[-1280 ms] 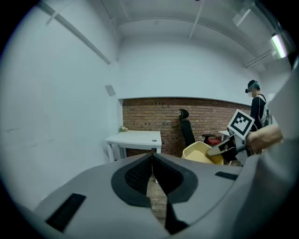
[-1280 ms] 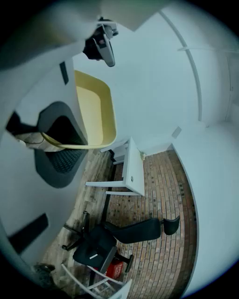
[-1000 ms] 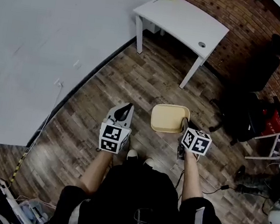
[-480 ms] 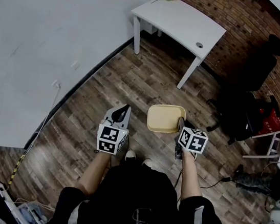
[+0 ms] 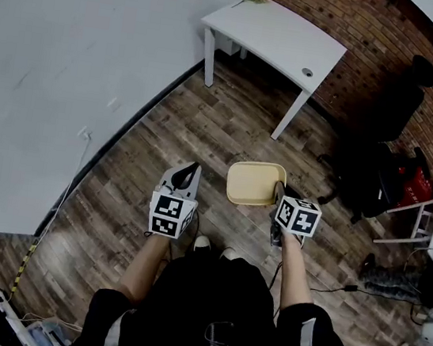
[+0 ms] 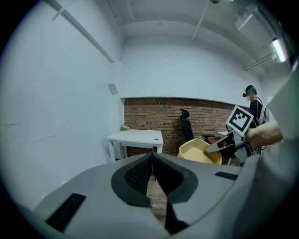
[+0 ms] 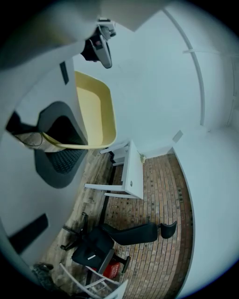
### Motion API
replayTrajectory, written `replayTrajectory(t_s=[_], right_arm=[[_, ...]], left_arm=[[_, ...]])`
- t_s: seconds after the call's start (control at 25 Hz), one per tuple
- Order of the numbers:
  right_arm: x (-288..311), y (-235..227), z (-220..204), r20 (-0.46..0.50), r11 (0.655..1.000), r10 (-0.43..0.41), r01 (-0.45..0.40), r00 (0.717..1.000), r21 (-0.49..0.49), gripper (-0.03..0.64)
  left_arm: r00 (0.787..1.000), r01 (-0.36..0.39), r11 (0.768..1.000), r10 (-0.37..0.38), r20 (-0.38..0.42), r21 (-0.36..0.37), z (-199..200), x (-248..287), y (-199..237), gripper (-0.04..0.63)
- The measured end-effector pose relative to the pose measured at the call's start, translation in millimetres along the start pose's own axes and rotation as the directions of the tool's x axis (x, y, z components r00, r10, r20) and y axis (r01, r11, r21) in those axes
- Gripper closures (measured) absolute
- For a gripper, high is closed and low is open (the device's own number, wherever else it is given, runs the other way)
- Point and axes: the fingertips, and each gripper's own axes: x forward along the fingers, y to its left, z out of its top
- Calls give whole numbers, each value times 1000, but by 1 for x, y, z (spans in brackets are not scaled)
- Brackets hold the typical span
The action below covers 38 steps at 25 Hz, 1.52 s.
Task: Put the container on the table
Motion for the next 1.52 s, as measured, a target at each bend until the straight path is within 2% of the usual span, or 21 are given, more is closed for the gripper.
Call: replayTrajectory(t_s=[0.4, 0.88, 1.16, 1.52], right_arm=[[12, 20, -7, -5, 999, -19, 19, 1000, 27, 589], [34, 10, -3, -17, 999, -29, 29, 999, 42, 589], [78, 3, 17, -32, 998, -16, 18, 999, 54, 589], [141, -22, 66, -49, 997, -6, 10, 999, 73, 589]], left_arm=[[999, 26, 1000, -26, -30, 4, -12, 2, 25, 578], [998, 31, 999, -31, -50, 6, -16, 24, 36, 578], [998, 22, 1000, -21, -66, 12, -9, 64, 60, 578], [996, 24, 999, -21, -91, 27, 19, 141, 93, 578]])
